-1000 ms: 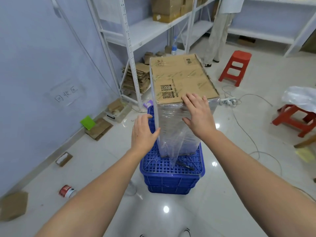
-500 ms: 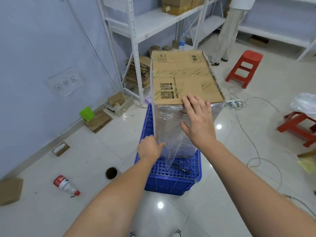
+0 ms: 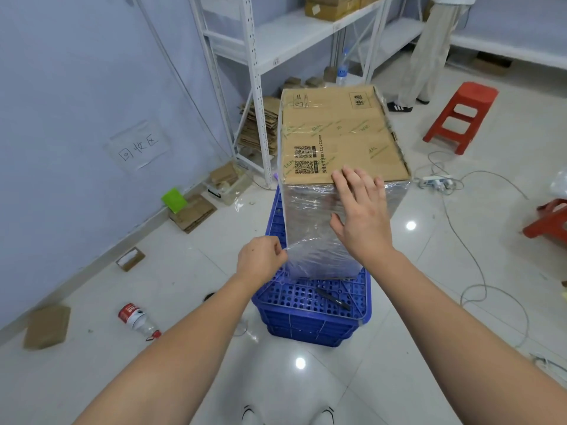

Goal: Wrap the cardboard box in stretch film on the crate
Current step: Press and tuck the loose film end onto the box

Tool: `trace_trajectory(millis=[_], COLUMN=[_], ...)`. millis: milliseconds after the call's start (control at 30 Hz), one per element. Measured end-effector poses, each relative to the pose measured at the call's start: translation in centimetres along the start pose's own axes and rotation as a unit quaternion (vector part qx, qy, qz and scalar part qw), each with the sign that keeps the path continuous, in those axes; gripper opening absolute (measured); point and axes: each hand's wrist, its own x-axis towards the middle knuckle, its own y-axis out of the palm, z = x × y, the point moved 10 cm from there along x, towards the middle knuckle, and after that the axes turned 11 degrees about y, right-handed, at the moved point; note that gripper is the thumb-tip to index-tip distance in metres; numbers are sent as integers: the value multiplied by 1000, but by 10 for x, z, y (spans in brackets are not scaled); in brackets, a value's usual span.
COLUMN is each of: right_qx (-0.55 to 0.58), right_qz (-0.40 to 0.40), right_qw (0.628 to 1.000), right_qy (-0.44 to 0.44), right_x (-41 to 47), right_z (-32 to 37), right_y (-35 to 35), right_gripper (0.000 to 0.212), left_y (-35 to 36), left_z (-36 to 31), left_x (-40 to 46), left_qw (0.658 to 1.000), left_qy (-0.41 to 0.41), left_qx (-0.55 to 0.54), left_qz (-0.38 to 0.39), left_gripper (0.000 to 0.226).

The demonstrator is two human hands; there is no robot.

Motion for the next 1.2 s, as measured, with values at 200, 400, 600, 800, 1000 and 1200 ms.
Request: trace_trajectory(millis=[200,400,600,800,1000,1200], right_qx=[-1,-2,-7,-39,-61,-68], right_qz=[11,19,29,47,61,64], right_qw=[1000,1000,1000,998,996,995], right_qy=[3,3,-4,-12,-18,-27], right_x=[-1,-1,-2,-5,-4,-5], right_z=[2,2,2,2,1,-2], right_y=[-1,0,0,2,3,1], right_gripper=[78,77,80,87,90,91], left_y=[26,43,49,36,19,15], left_z=[-1,-2,-14,-26,-35,-40], left_x=[-8,-9,-6,-1,-3,-7], left_qw=[982,963,969,991,997,997], left_qy=[54,3,-7,-23,1,15], left_qx=[-147,-250,-217,-125,-73,-72], left_qz=[108,101,116,38,-18,-38], left_gripper=[21,19,18,40,32,28])
